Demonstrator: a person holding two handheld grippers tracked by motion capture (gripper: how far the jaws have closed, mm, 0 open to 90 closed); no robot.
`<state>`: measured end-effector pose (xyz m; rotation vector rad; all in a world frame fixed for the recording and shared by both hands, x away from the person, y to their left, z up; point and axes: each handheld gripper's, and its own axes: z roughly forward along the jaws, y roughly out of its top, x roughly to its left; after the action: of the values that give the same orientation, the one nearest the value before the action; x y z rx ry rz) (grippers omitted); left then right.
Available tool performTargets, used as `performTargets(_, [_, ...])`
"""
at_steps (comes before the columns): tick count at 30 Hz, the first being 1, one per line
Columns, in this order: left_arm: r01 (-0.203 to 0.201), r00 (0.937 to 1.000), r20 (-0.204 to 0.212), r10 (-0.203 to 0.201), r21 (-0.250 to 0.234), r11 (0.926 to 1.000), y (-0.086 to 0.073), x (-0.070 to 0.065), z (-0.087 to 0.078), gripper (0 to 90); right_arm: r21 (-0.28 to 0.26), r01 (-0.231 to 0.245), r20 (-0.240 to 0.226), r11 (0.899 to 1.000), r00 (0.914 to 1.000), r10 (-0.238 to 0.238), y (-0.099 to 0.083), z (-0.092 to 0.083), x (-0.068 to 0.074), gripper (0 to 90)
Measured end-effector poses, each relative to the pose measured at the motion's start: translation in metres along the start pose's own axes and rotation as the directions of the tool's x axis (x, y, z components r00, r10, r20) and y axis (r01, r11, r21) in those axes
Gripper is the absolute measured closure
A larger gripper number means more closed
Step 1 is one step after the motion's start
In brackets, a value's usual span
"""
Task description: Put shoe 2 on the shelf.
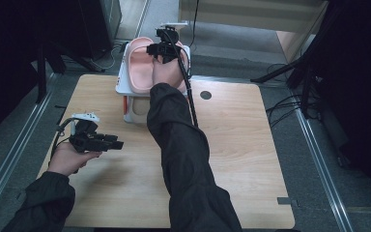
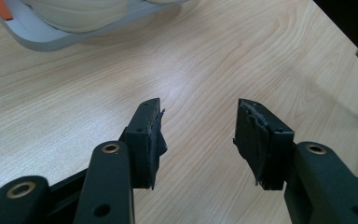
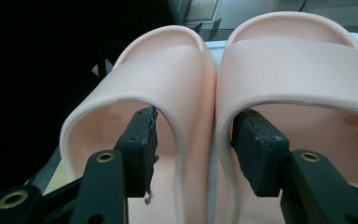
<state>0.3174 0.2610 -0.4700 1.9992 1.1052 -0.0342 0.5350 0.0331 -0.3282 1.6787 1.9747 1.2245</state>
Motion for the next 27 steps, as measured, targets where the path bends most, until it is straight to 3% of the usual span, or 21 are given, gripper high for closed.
performTargets(8, [0.002,1.0,-0.007,-0.002,0.002,1.0,0.0,0.0,0.0,50.4,-0.006,0.039,-0.015,0.999,0.9991,-0.039,-0.001,-0.016,-0.001,53.1])
performTargets(15, [0.0,0.9999,-0.012,0.001,0.013,0.9999,0.0,0.0,0.001,50.3,-0.003,0.104,-0.011,0.995,0.9945,-0.104,-0.009,-0.028,-0.005,56.1])
performTargets(27, [0.004,0.9998,-0.022,-0.004,0.022,0.9998,0.0,0.001,0.004,50.3,0.034,0.133,-0.119,0.99,0.9846,-0.129,-0.023,-0.048,-0.015,56.9])
